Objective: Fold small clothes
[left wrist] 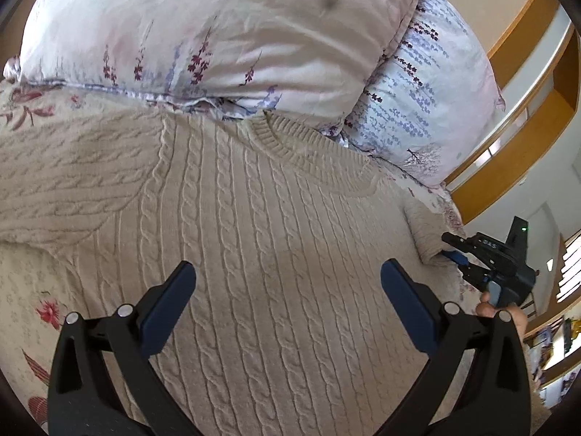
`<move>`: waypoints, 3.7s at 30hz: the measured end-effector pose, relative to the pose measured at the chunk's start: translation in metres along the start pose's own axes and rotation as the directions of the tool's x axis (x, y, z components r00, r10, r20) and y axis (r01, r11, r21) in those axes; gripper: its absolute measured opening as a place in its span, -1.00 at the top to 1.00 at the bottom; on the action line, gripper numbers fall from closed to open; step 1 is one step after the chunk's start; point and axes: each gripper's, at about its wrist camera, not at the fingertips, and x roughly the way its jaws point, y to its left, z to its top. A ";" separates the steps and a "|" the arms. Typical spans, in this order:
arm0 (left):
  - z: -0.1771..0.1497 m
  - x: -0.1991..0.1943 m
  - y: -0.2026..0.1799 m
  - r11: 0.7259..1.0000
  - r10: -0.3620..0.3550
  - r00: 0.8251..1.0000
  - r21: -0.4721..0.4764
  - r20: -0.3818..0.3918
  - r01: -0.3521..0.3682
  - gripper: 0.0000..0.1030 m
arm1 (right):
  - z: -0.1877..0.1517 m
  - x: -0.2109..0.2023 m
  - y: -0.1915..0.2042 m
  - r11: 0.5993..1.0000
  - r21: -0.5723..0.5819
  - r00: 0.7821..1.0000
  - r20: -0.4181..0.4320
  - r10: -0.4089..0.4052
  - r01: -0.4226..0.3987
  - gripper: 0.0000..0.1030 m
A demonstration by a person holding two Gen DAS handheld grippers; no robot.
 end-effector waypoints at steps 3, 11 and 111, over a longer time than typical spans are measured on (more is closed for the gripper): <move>0.000 -0.003 0.002 1.000 -0.004 1.000 0.008 0.003 0.004 -0.97 | 0.007 -0.002 0.006 0.996 -0.008 0.995 0.048 -0.086 0.087 0.56; 0.007 -0.012 0.018 0.996 -0.057 0.997 -0.063 0.046 0.060 -0.96 | -0.019 -0.014 0.115 0.914 -0.391 0.975 0.220 -0.016 0.103 0.81; 0.019 -0.162 0.252 0.684 0.179 0.884 -0.700 0.432 0.203 0.90 | -0.097 -0.016 0.024 0.958 -0.206 0.978 0.007 0.207 -0.201 -0.30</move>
